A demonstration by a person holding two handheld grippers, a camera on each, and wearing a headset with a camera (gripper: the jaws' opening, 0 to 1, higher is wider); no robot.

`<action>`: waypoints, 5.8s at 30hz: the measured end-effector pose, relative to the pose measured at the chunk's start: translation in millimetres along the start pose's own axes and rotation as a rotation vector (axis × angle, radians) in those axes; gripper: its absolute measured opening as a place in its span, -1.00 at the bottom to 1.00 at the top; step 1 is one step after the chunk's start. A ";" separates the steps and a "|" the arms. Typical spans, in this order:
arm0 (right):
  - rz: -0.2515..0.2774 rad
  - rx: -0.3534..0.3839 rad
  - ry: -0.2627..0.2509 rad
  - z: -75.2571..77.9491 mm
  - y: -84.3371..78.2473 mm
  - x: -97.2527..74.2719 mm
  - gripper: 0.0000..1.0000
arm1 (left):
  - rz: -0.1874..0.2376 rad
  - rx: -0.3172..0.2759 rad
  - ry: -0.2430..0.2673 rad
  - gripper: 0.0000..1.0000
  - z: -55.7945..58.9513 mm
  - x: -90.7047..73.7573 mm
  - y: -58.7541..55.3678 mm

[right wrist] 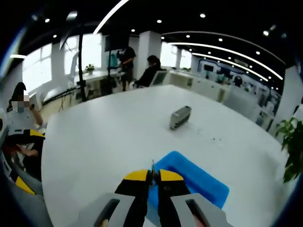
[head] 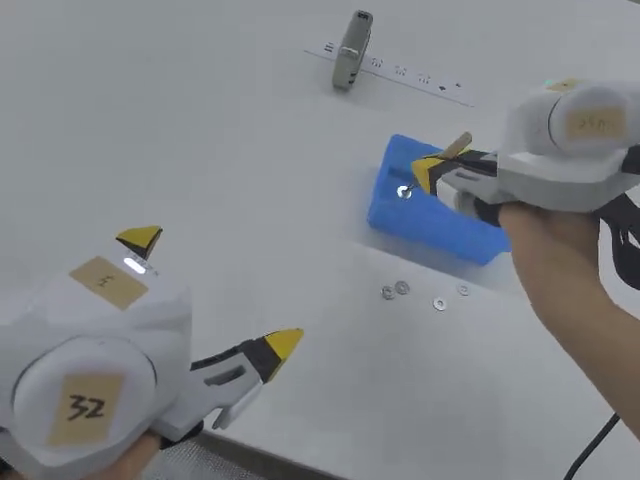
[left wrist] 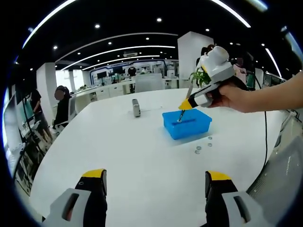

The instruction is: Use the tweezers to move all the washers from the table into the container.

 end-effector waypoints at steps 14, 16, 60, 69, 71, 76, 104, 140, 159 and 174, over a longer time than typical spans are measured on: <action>-0.030 0.088 0.019 21.9 -22.3 36.2 -0.95 | -0.024 0.020 0.005 0.73 0.3 1.7 -2.9; -0.029 0.085 0.014 22.4 -21.7 37.4 -0.95 | -0.028 0.023 0.005 0.73 0.5 1.9 -3.4; 0.059 0.135 0.059 -46.2 -31.0 -39.9 -0.94 | -0.024 0.015 0.005 0.73 -0.6 1.2 -3.4; -0.050 0.131 0.089 -63.2 -63.2 -32.4 -0.94 | -0.026 0.018 0.000 0.73 0.1 1.3 -3.5; -0.068 0.123 0.097 -64.8 -68.7 -30.5 -0.93 | -0.026 0.018 0.000 0.73 0.2 1.2 -3.5; -0.092 0.134 0.108 -65.0 -76.3 -25.8 -0.93 | -0.028 0.017 0.001 0.72 0.0 1.1 -3.6; -0.136 0.052 0.095 -61.3 -71.6 -11.2 -0.96 | -0.031 0.018 0.001 0.72 -0.3 0.9 -3.8; -0.015 -0.013 0.038 -17.0 7.1 -45.4 -0.97 | -0.033 0.006 -0.017 0.76 1.2 1.7 -4.4; -0.061 0.081 -0.001 33.7 -14.1 17.4 -0.96 | -0.051 0.012 -0.026 0.73 2.9 2.6 -6.1; -0.099 0.107 0.004 38.2 -29.4 33.7 -0.95 | -0.063 0.021 -0.026 0.72 2.7 3.7 -7.7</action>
Point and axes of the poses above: the centre of the closed fingertips' face, and the gripper's own axes: x roughly forward along the fingers, z roughly to its right, y roughly out of its top, the point moved 7 cm from there along -x, roughly backward along the fingers, and after that the axes turned 13 degrees about y, right-handed, at the moved point
